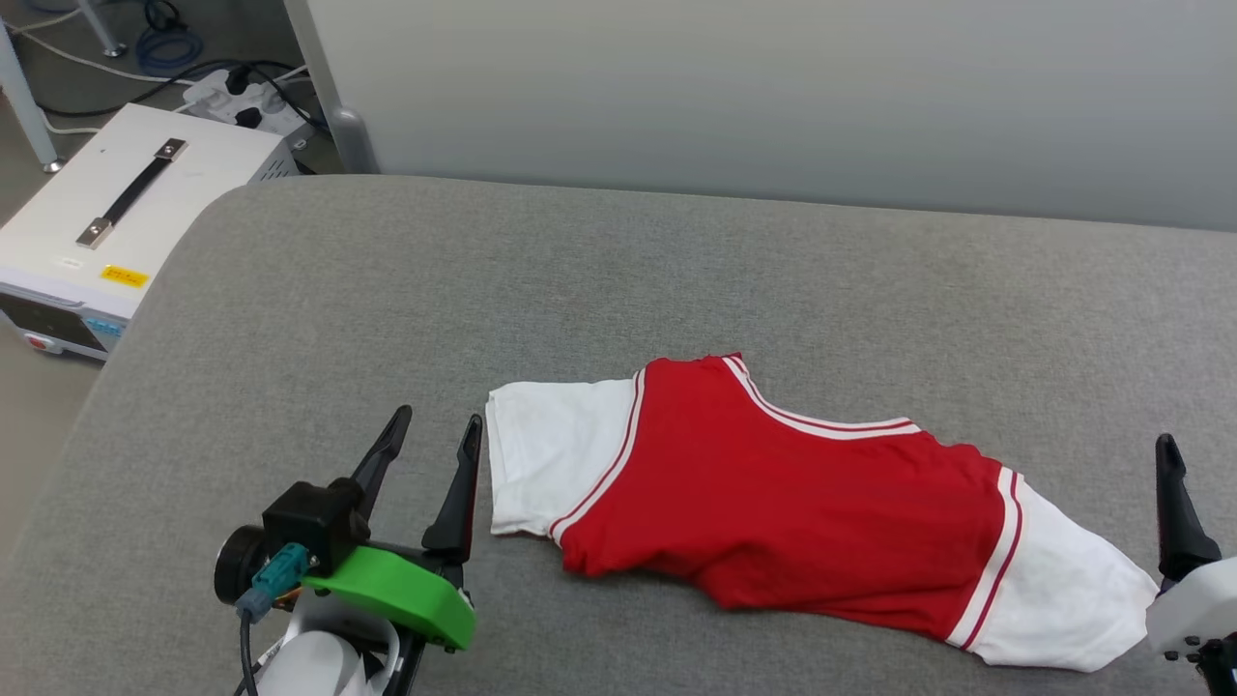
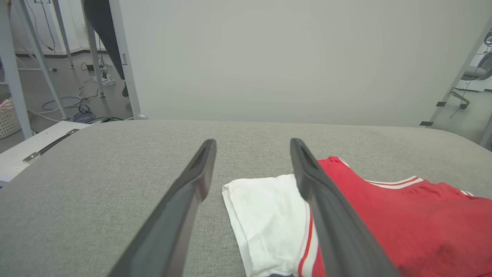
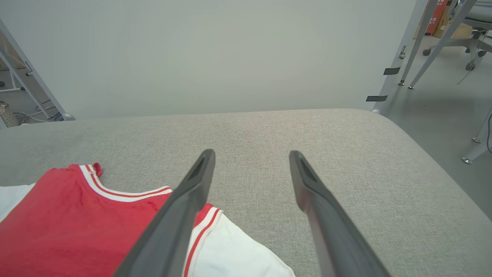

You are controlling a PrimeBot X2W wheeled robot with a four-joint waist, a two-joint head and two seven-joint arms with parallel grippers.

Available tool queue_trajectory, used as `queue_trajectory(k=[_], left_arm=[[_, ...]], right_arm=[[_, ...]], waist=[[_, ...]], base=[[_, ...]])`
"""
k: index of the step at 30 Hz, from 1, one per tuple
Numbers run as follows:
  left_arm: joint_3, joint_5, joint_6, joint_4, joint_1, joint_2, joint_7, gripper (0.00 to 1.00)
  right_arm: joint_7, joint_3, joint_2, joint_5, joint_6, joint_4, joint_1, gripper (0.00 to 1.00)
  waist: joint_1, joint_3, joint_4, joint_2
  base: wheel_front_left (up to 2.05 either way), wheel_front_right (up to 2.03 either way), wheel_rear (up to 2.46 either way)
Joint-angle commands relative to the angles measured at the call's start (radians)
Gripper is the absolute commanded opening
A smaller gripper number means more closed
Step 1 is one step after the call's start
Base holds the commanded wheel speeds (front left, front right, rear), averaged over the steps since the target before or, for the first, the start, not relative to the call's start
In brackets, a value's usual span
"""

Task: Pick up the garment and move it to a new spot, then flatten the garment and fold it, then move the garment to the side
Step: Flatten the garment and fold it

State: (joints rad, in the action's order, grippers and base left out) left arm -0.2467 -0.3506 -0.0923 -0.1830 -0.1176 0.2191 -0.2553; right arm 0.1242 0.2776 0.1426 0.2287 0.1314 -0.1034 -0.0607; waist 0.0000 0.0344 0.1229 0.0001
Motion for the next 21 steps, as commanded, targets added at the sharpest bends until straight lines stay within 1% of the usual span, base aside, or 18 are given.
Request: queue_trajectory(k=[1, 4, 6, 10, 12, 15, 19, 21], left_arm=[[0.002, -0.013, -0.004, 0.002, 0.003, 0.003, 0.006, 1.00], [0.002, -0.038, -0.013, -0.004, -0.041, 0.022, 0.065, 1.00], [-0.013, -0.057, -0.021, -0.017, -0.087, 0.048, 0.150, 1.00], [-0.036, -0.135, -0.033, -0.046, -0.212, 0.102, 0.346, 1.00], [-0.073, -0.168, -0.036, -0.063, -0.281, 0.141, 0.457, 1.00], [-0.171, -0.235, -0.038, -0.080, -0.384, 0.221, 0.636, 1.00], [-0.234, -0.347, -0.038, -0.117, -0.486, 0.295, 0.803, 1.00], [-0.262, -0.385, -0.038, -0.141, -0.522, 0.329, 0.866, 1.00]], right_arm=[[-0.028, -0.008, -0.011, -0.007, -0.001, -0.025, -0.009, 1.00], [-0.067, -0.028, -0.026, -0.017, -0.001, -0.068, 0.002, 1.00], [-0.079, -0.042, -0.031, -0.023, -0.001, -0.087, 0.013, 1.00], [-0.099, -0.053, -0.040, -0.037, -0.001, -0.119, 0.040, 1.00], [-0.107, -0.056, -0.043, -0.040, -0.001, -0.127, 0.052, 1.00], [-0.109, -0.069, -0.047, -0.050, -0.001, -0.125, 0.070, 1.00], [-0.126, -0.092, -0.053, -0.056, -0.001, -0.111, 0.094, 1.00], [-0.136, -0.100, -0.056, -0.057, -0.001, -0.102, 0.104, 1.00]], waist=[[0.0000, 0.027, -0.027, -0.0001], [0.0000, 0.060, -0.056, -0.0001], [0.0000, 0.086, -0.076, -0.0001], [0.0000, 0.142, -0.113, -0.0001], [0.0000, 0.168, -0.130, -0.0001], [0.0000, 0.204, -0.156, -0.0001], [0.0000, 0.240, -0.184, -0.0001], [0.0000, 0.254, -0.197, -0.0001]], base=[[0.00, 0.00, 0.00], [0.00, 0.00, 0.00], [0.00, 0.00, 0.00], [0.00, 0.00, 0.00], [0.00, 0.00, 0.00], [0.00, 0.00, 0.00], [0.00, 0.00, 0.00], [0.00, 0.00, 0.00]])
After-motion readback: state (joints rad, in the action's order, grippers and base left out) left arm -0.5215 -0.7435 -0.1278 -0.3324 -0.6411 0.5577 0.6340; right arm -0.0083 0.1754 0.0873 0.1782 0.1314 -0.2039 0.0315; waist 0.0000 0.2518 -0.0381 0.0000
